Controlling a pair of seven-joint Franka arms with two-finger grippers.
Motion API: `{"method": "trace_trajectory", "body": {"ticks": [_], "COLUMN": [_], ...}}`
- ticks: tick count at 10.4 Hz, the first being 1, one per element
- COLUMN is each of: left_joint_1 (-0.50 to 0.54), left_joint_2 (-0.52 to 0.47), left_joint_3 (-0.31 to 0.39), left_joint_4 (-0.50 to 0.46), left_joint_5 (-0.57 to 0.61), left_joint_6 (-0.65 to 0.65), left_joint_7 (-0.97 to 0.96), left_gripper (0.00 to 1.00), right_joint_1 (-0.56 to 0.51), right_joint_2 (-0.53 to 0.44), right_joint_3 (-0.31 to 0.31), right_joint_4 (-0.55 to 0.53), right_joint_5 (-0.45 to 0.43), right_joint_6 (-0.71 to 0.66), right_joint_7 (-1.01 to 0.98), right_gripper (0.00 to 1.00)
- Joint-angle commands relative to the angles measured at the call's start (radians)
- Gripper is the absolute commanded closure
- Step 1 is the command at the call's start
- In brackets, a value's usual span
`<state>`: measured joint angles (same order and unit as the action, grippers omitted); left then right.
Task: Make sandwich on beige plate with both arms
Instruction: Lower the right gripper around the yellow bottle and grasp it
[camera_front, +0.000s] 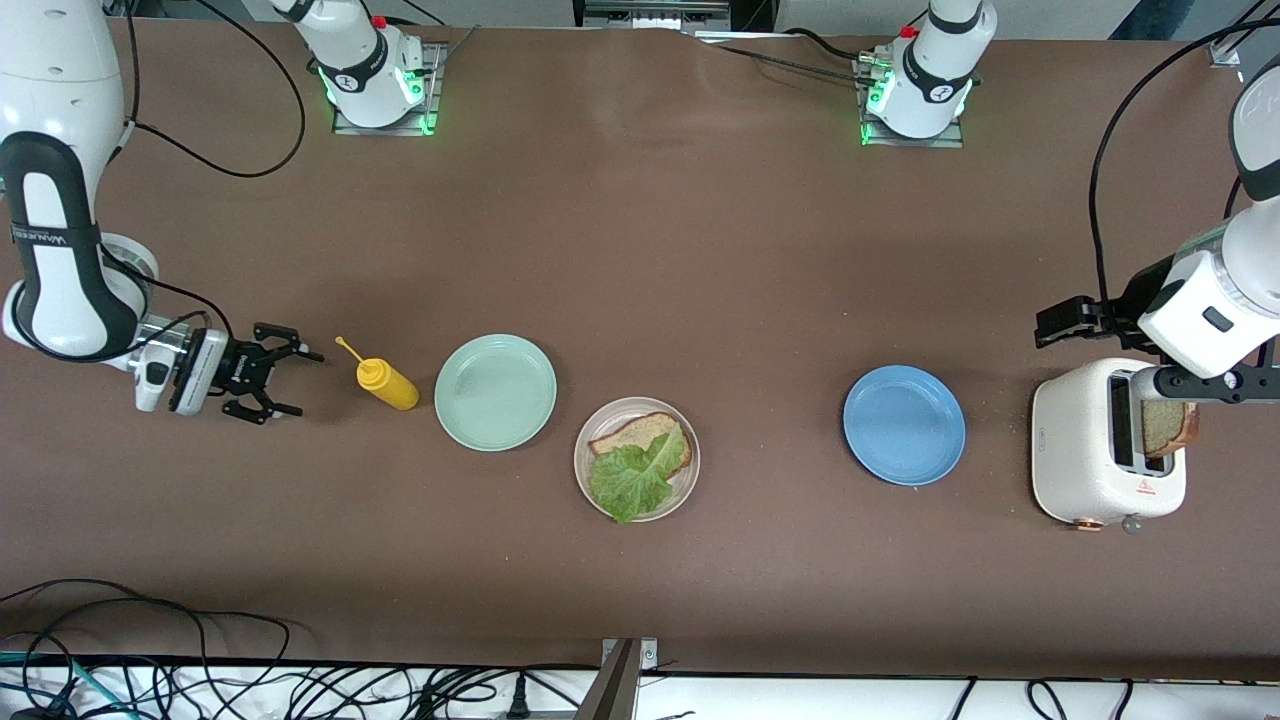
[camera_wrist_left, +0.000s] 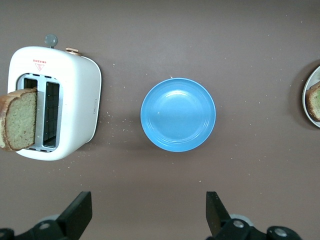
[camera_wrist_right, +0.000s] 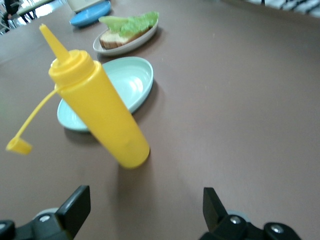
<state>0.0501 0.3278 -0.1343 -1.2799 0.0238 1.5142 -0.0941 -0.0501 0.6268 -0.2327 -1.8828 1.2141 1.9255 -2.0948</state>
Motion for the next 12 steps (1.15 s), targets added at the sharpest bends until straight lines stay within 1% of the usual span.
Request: {"method": "trace_trajectory", "body": {"ticks": [1,2,3,7,9,10,11,12], "left_joint_1": [0.002,0.002,0.002,-0.004,-0.004,-0.004,-0.004,-0.004], "left_joint_2": [-0.009,-0.009,-0.009,-0.009,-0.009,-0.009,-0.009,-0.009], "left_joint_3": [-0.002,-0.002,-0.002,-0.004,-0.004,-0.004,-0.004,-0.004], "left_joint_4": [-0.004,-0.004,-0.009,-0.012,-0.013,-0.012,-0.009,-0.009], "left_joint_5": [0.028,0.027,0.028,0.027,0.018,0.018,0.018,0.019], "left_joint_6": [-0.005,-0.005,-0.005,-0.006,-0.008,-0.008,-0.008,-0.008], "left_joint_7": [0.010,0.010,0.010,0.001,0.002,0.002,0.002,0.002], "left_gripper": [0.00,0.00,0.00,0.00,0.00,0.00,0.00,0.00], "right_joint_1": [-0.016,-0.014,-0.014,-0.002,0.009,0.010,0.010,0.010], "right_joint_2": [0.048,0.071,0.076,0.090,0.102,0.114,0.114,0.116], "right_joint_3": [0.047,0.068,0.084,0.098,0.108,0.108,0.108,0.108], "right_joint_4": [0.001,0.001,0.001,0.002,0.004,0.007,0.008,0.008], "right_joint_5": [0.123,0.154,0.162,0.168,0.217,0.220,0.219,0.216], "right_joint_6": [-0.072,-0.089,-0.092,-0.128,-0.126,-0.125,-0.122,-0.122], "right_joint_7": [-0.147,-0.204,-0.243,-0.283,-0.326,-0.332,-0.349,-0.352], "right_gripper": [0.00,0.00,0.00,0.00,0.00,0.08,0.41,0.69]}}
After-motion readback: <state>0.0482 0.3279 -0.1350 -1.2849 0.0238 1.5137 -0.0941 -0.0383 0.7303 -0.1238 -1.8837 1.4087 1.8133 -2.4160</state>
